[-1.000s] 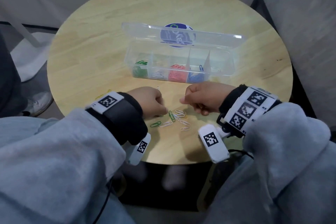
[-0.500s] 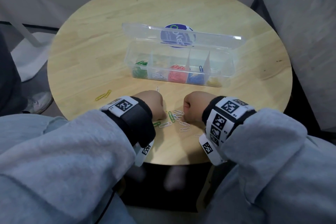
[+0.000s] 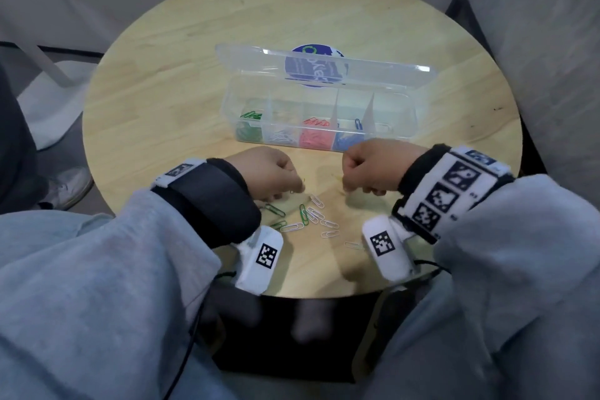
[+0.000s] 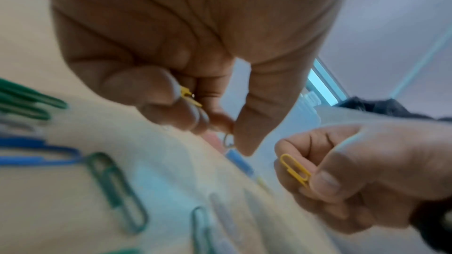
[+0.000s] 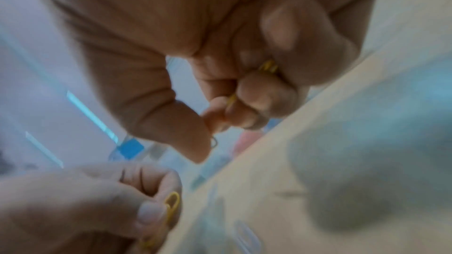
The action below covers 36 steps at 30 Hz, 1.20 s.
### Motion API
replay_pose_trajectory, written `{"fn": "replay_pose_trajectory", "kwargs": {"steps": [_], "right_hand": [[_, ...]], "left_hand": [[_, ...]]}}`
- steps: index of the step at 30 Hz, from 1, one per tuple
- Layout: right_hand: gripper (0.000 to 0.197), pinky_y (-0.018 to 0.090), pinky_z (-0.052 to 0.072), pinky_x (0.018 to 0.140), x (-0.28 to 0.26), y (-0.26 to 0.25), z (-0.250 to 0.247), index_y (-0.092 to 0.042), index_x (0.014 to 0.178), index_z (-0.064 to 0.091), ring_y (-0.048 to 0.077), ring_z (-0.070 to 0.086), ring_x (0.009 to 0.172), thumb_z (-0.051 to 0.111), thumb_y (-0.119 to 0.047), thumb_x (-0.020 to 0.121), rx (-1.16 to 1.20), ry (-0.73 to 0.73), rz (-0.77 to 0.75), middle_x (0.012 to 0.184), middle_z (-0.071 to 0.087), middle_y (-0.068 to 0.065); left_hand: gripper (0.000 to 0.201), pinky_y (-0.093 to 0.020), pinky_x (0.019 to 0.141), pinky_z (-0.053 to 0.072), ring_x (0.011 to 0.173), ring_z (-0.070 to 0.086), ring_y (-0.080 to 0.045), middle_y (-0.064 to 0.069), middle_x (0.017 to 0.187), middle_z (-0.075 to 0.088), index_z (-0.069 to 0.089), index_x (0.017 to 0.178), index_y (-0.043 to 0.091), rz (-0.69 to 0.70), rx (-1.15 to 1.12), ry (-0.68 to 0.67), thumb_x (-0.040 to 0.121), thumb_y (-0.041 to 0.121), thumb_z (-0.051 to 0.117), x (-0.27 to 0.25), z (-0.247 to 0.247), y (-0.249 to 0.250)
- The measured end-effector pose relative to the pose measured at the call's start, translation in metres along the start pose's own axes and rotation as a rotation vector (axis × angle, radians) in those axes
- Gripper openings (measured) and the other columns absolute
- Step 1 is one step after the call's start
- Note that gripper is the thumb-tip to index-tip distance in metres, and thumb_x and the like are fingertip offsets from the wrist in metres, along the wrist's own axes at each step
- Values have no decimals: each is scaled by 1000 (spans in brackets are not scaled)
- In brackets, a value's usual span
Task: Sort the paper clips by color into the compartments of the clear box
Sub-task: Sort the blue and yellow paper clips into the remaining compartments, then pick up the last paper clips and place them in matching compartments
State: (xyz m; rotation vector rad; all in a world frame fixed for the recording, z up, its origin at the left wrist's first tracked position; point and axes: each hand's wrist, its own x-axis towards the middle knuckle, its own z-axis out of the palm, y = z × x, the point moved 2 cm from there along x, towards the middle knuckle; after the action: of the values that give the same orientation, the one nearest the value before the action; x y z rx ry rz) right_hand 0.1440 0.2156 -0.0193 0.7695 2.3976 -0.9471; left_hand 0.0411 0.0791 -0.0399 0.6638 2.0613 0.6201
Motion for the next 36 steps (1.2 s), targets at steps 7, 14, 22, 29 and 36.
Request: {"fn": "replay_pose_trajectory", "kwargs": {"steps": [7,14,22,29,36], "right_hand": [[28,19,36,41,-9,14,-29,-14,73,52,16,43,48,49,12,84,661,85,-65,58,48,6],[31,13,47,46,-7,32,-53,-7,70,54,12,48,54,39,11,90,946,420,-31,65,47,6],[34,34,46,87,17,44,-56,-15,92,65,16,52,79,41,7,83,910,566,43,75,53,-1],[31,37,49,99,1,52,-61,-21,83,59,16,58,99,43,5,84,873,572,-27,88,56,-9],[17,31,47,61,-25,56,-55,-15,77,59,18,56,65,46,-10,88,439,390,67,74,59,0]], "left_hand": [[30,-12,40,45,38,53,-6,-6,65,56,43,65,13,27,-623,56,87,-4,54,-1,-9,5],[31,-12,42,48,38,57,-4,4,46,59,47,67,13,46,-652,86,84,-10,57,-1,-7,2],[23,-11,47,50,43,59,-2,8,47,55,59,81,15,88,-586,78,86,-8,56,0,-2,19],[22,-10,51,52,58,60,-9,0,65,58,60,80,15,209,-547,106,88,-5,55,9,2,65],[19,-15,70,55,74,60,-14,-5,80,57,58,100,7,253,-590,91,90,-6,51,30,18,120]]}}
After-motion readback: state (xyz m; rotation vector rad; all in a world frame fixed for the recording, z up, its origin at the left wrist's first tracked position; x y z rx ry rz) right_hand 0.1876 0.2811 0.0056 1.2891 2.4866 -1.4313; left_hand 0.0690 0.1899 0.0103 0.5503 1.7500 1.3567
